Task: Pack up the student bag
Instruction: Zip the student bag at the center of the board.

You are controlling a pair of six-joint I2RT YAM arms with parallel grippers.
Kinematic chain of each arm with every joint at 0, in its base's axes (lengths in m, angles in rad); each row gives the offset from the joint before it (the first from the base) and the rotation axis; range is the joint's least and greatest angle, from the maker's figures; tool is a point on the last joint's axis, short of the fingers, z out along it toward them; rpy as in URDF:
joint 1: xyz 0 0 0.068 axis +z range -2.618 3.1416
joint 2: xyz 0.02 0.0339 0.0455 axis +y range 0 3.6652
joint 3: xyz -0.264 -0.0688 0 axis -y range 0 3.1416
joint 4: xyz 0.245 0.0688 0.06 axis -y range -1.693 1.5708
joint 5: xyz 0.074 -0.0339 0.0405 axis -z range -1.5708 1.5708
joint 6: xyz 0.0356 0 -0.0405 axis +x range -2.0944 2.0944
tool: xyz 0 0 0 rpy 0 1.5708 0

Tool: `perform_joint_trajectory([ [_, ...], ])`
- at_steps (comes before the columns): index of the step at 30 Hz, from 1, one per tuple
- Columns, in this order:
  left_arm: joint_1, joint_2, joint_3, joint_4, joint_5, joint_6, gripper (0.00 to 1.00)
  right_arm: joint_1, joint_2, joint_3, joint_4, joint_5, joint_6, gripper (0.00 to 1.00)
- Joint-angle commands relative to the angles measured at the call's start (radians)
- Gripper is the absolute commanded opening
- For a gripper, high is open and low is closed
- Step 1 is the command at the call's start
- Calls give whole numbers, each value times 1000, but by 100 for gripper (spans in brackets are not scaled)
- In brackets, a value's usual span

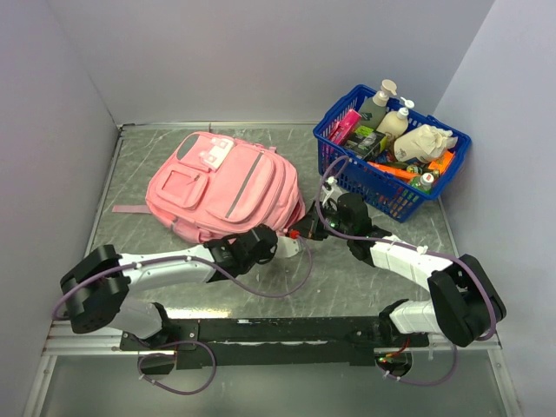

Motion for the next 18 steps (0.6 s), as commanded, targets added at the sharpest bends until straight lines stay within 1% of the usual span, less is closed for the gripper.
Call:
perform_joint_trajectory([
  [1, 33, -109, 75, -160, 146, -72, 1, 11, -41, 23, 7, -10, -4, 0],
  [3, 53, -161, 94, -245, 271, -101, 1, 8, -36, 30, -19, 8, -11, 0],
  [4, 58, -173, 101, -318, 307, -108, 1, 7, -31, 36, -22, 11, -11, 0],
  [6, 84, -210, 121, -374, 372, -121, 1, -2, -22, 37, -14, 16, -8, 0],
  [7, 93, -221, 126, -423, 430, -116, 1, -4, -19, 33, -7, 17, -5, 0],
  [13, 113, -278, 127, -527, 525, -61, 1, -33, -31, 47, 16, 25, -14, 0],
  [18, 118, -304, 155, -590, 530, -30, 1, -50, -67, 72, -11, 69, -63, 0],
])
